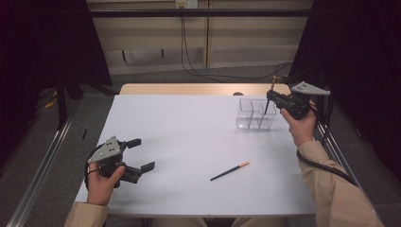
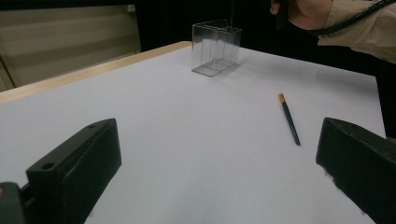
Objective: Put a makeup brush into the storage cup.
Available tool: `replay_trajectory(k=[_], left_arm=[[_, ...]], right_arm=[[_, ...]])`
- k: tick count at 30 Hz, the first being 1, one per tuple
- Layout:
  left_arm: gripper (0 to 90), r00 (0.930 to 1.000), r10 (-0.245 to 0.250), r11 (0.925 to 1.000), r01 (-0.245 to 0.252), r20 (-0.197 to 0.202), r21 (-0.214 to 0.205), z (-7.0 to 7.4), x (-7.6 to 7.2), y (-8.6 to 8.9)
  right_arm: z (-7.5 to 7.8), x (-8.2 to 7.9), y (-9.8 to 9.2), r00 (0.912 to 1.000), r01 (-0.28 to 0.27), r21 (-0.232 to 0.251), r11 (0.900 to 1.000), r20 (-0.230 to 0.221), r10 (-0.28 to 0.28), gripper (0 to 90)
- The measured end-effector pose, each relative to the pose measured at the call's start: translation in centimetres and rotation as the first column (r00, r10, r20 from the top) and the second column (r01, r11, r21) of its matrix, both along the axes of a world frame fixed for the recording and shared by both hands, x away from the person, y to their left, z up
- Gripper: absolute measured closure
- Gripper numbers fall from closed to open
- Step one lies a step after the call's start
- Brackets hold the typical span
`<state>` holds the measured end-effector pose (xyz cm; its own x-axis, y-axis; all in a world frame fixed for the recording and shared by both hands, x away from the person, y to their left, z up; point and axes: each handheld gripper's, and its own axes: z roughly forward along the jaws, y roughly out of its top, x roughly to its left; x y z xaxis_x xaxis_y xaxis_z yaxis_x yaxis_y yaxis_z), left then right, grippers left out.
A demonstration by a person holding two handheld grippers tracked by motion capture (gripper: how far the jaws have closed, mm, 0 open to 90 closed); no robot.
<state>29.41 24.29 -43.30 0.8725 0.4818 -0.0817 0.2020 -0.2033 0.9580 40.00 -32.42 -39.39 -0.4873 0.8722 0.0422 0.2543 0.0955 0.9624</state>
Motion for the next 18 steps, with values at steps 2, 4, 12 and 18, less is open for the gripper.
replay_trajectory(k=[2,4,12,18], left_arm=[[0.0,1.0000,-0.001,1.0000,0.001,0.002,0.002,0.01,0.01,0.03],[0.0,1.0000,0.000,1.0000,0.000,0.001,0.000,0.00,0.00,0.02],[0.0,1.0000,0.000,1.0000,0.000,0.004,0.002,0.02,0.00,0.05],[0.0,1.0000,-0.003,1.0000,0.003,0.004,0.003,0.03,0.00,-0.03]], right_arm=[[-0.12,0.02,0.05,1.0000,0.001,0.001,1.0000,-0.004,-0.001,83.1],[-0.23,0.03,0.10,1.0000,0.002,0.005,1.0000,-0.005,-0.002,83.1],[-0.49,-0.01,-0.03,0.9999,0.013,0.005,0.9999,-0.010,-0.013,83.0],[-0.68,-0.09,-0.15,0.9998,0.016,0.005,0.9999,-0.011,-0.016,82.9]])
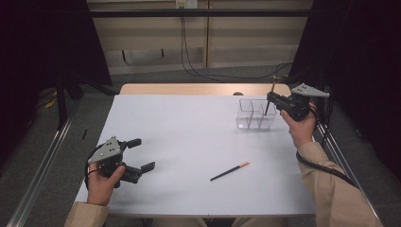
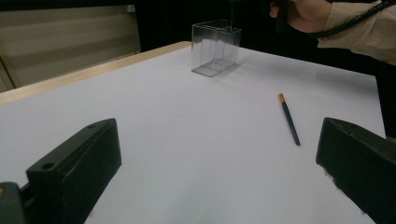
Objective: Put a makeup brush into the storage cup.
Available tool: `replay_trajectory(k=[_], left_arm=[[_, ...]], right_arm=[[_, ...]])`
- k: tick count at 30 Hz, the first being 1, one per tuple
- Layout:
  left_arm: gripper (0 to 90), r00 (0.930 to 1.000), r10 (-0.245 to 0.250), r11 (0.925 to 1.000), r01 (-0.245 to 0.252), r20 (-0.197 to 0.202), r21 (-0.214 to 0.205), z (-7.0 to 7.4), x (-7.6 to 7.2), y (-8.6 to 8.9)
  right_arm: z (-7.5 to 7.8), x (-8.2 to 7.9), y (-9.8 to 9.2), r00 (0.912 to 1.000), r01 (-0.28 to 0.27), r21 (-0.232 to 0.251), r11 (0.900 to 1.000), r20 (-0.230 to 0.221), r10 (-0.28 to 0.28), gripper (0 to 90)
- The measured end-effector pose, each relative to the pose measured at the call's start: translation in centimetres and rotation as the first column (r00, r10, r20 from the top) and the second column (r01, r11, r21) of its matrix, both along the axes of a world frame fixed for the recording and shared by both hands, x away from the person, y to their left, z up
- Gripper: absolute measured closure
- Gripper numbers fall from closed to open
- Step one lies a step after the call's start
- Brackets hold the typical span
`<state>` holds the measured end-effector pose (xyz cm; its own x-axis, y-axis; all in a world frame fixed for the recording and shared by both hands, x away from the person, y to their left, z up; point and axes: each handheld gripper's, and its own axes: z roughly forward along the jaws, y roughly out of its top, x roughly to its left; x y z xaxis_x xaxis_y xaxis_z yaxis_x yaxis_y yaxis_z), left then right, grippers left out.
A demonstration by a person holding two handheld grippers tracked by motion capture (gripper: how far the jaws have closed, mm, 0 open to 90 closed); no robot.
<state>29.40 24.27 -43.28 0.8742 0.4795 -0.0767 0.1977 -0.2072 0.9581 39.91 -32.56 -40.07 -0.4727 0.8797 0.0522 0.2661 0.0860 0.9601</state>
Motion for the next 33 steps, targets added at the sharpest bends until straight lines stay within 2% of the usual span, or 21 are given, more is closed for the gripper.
replay_trajectory(k=[19,21,27,30,33], left_arm=[[0.0,1.0000,0.001,1.0000,-0.001,-0.001,0.002,0.0,0.0,0.0],[0.0,1.0000,0.002,1.0000,-0.002,-0.001,-0.001,0.0,0.0,0.0],[0.0,1.0000,0.003,1.0000,-0.003,-0.002,-0.003,0.0,-0.1,0.0],[0.0,1.0000,0.003,1.0000,-0.003,-0.001,0.005,0.0,-0.1,0.0],[0.0,1.0000,0.004,1.0000,-0.004,-0.001,0.004,0.0,-0.1,-0.1]], right_arm=[[-0.6,-0.2,-0.1,0.9999,-0.011,0.007,0.9999,-0.011,0.011,82.3],[-0.6,-0.3,-0.1,0.9999,-0.014,0.010,0.9999,-0.007,0.014,76.1],[-0.3,-0.7,0.1,0.9999,-0.010,0.038,0.9992,0.004,0.010,42.5],[-0.2,-0.9,0.1,0.9999,-0.014,0.041,0.9990,0.010,0.014,32.7],[-0.1,-1.3,0.0,0.9996,-0.024,0.042,0.9988,0.015,0.024,27.6]])
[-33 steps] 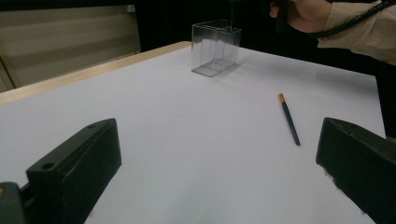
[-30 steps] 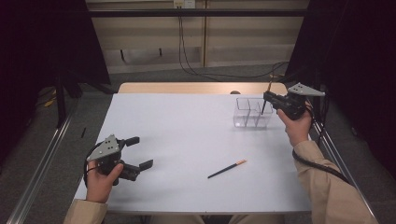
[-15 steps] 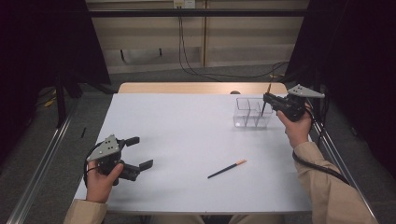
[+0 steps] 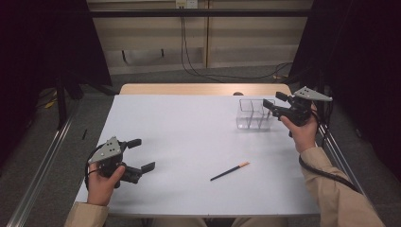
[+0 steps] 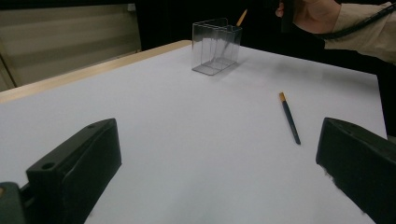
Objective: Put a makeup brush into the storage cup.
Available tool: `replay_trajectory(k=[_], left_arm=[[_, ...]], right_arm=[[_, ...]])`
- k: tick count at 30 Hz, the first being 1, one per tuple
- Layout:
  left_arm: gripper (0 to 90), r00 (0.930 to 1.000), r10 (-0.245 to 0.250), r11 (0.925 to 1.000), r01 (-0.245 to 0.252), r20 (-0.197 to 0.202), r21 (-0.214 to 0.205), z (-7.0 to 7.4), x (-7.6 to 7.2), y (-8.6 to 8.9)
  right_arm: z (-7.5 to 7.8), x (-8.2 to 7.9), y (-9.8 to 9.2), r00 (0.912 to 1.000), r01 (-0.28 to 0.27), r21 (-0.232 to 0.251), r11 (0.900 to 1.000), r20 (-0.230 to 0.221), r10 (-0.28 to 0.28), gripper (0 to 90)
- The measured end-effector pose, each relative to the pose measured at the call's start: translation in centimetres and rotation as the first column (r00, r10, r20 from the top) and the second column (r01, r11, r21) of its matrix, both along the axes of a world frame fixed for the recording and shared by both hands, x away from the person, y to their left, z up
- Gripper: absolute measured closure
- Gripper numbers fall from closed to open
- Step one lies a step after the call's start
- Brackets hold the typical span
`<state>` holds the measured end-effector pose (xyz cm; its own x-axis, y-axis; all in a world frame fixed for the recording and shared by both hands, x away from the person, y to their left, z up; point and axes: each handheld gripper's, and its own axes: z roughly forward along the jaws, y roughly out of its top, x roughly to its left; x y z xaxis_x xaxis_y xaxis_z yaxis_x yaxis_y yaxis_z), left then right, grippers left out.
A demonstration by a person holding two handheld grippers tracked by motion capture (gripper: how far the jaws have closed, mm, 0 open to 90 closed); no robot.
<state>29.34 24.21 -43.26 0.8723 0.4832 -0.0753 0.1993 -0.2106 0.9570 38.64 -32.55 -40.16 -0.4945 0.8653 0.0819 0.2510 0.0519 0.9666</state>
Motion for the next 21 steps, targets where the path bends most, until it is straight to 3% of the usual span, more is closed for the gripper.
replay_trajectory(k=[11,17,21], left_arm=[[0.1,1.0000,0.003,1.0000,-0.003,-0.004,-0.002,0.0,0.0,-0.1],[0.0,1.0000,0.003,1.0000,-0.003,-0.006,-0.002,0.0,0.0,-0.1],[0.0,1.0000,0.003,1.0000,-0.003,-0.008,-0.004,0.0,0.0,0.0]], right_arm=[[-0.4,-1.1,-0.5,0.9995,-0.029,-0.011,0.9995,-0.011,0.029,21.7],[-0.3,-1.8,-0.4,0.9976,-0.067,-0.019,0.9975,-0.016,0.067,15.8],[-0.5,-2.3,-0.2,0.9941,-0.101,0.001,0.9949,-0.040,0.101,11.9]])
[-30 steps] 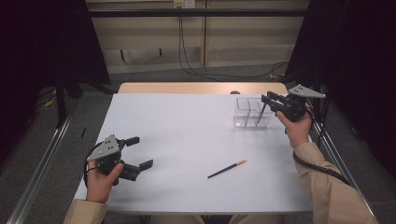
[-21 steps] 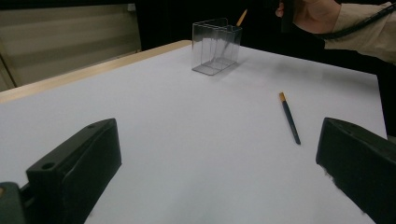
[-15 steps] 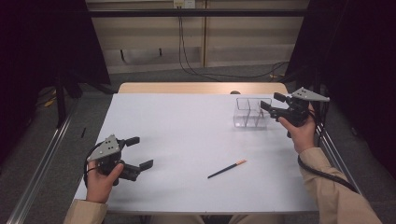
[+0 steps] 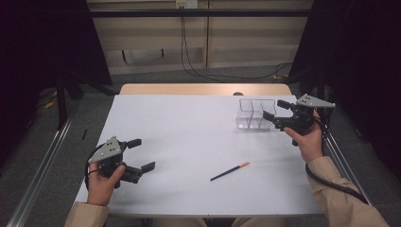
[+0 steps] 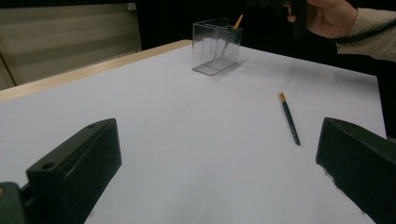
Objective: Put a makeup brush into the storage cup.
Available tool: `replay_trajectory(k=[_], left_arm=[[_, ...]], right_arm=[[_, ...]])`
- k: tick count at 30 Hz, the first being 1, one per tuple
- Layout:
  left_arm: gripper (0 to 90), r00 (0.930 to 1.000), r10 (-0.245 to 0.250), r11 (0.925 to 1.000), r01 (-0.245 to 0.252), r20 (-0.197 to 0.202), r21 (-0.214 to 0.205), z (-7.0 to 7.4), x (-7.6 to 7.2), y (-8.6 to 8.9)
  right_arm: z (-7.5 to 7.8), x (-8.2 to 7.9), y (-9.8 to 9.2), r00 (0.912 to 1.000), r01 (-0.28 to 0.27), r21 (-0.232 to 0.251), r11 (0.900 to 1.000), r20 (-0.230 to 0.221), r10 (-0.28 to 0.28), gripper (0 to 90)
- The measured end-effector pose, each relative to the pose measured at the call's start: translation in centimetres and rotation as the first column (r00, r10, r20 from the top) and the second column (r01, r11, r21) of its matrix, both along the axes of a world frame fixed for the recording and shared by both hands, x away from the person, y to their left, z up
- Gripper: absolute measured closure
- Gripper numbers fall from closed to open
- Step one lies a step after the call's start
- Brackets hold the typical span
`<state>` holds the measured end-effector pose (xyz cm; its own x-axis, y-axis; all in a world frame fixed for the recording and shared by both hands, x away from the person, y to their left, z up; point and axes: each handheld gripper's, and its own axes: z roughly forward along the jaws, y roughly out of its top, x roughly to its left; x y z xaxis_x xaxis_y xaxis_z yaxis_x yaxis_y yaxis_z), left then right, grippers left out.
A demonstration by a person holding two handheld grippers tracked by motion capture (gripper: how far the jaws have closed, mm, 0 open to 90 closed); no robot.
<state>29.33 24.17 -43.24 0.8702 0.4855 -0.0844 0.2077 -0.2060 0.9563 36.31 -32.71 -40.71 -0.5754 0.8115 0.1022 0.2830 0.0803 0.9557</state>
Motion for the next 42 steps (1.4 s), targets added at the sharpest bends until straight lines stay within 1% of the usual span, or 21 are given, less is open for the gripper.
replay_trajectory(k=[2,5,6,9,12,15,18,20,21,22,23,26,31,33,34,36,38,40,42], left_arm=[[0.1,1.0000,-0.003,1.0000,0.003,0.003,0.007,0.1,0.0,0.0],[0.0,1.0000,-0.002,1.0000,0.002,0.001,0.005,0.1,0.0,0.0],[0.1,1.0000,-0.001,1.0000,0.001,0.001,0.004,0.0,0.0,0.0],[0.1,1.0000,-0.003,1.0000,0.003,0.001,0.003,0.0,0.0,0.0],[0.1,0.9999,-0.003,1.0000,0.003,-0.012,-0.001,0.0,0.1,0.0],[0.1,0.9999,-0.005,1.0000,0.005,-0.012,0.002,-0.1,0.1,0.0],[0.1,0.9999,-0.002,1.0000,0.002,-0.017,-0.010,-0.1,0.0,-0.1],[0.1,0.9999,-0.001,1.0000,0.001,-0.012,-0.001,0.0,0.1,0.0],[0.0,0.9999,0.000,1.0000,0.000,-0.011,-0.002,0.0,0.0,0.0],[0.0,0.9999,0.000,1.0000,0.000,-0.013,-0.006,0.0,0.0,0.0],[0.1,0.9999,0.000,1.0000,0.000,-0.012,-0.005,0.0,0.0,0.0],[0.0,0.9999,-0.001,1.0000,0.001,-0.012,-0.006,0.0,0.0,-0.1],[0.1,0.9999,0.002,1.0000,-0.002,-0.012,-0.006,0.0,0.0,0.0],[0.1,0.9999,0.001,1.0000,-0.001,-0.011,-0.005,0.0,0.0,0.0],[0.0,0.9999,0.003,1.0000,-0.003,-0.012,-0.005,0.0,0.0,0.0],[0.0,0.9999,0.002,1.0000,-0.002,-0.012,-0.004,0.0,0.0,0.0],[0.1,0.9999,0.002,1.0000,-0.002,-0.011,-0.003,0.0,0.0,0.0],[0.1,0.9999,0.001,1.0000,-0.001,-0.012,-0.003,0.0,0.0,-0.1],[0.1,0.9999,0.000,1.0000,0.000,-0.012,-0.004,0.0,0.0,0.0]], right_arm=[[0.0,-0.4,0.2,0.9998,-0.017,0.005,0.9998,-0.006,0.017,10.7],[-0.1,-0.9,0.3,0.9993,-0.034,0.009,0.9994,-0.012,0.034,10.2],[-0.1,-1.0,0.4,0.9992,-0.037,0.000,0.9993,-0.013,0.037,9.6],[-0.2,-1.6,0.4,0.9985,-0.052,0.000,0.9986,-0.014,0.052,9.6],[-0.3,-2.0,0.3,0.9971,-0.076,0.013,0.9970,0.000,0.076,9.1],[-0.3,-2.4,0.3,0.9961,-0.088,0.007,0.9961,0.007,0.088,8.1],[-0.3,-2.8,0.3,0.9948,-0.101,-0.001,0.9949,0.012,0.101,8.1],[-0.3,-3.1,0.4,0.9943,-0.104,-0.007,0.9945,0.020,0.104,8.1],[-0.4,-3.2,0.4,0.9943,-0.103,-0.005,0.9947,0.027,0.103,5.4],[-0.4,-3.4,0.4,0.9960,-0.085,-0.008,0.9964,0.029,0.085,0.0],[-0.4,-3.5,0.5,0.9975,-0.067,-0.009,0.9977,0.024,0.067,0.0],[-0.5,-3.8,0.6,0.9966,-0.080,-0.006,0.9968,0.021,0.080,1.3],[-0.8,-4.3,0.7,0.9964,-0.083,-0.034,0.9959,0.012,0.084,1.3],[-1.0,-4.6,0.7,0.9955,-0.094,-0.025,0.9953,0.010,0.094,0.1],[-1.1,-4.7,0.7,0.9959,-0.091,-0.022,0.9956,0.005,0.091,0.1],[-1.3,-4.9,0.7,0.9958,-0.091,-0.031,0.9953,0.002,0.092,0.1],[-1.5,-5.2,0.8,0.9947,-0.103,-0.022,0.9944,-0.006,0.103,0.0],[-1.8,-5.4,0.9,0.9944,-0.105,-0.028,0.9940,-0.013,0.105,0.0],[-2.0,-5.7,1.0,0.9928,-0.119,-0.018,0.9927,-0.014,0.119,0.0]])
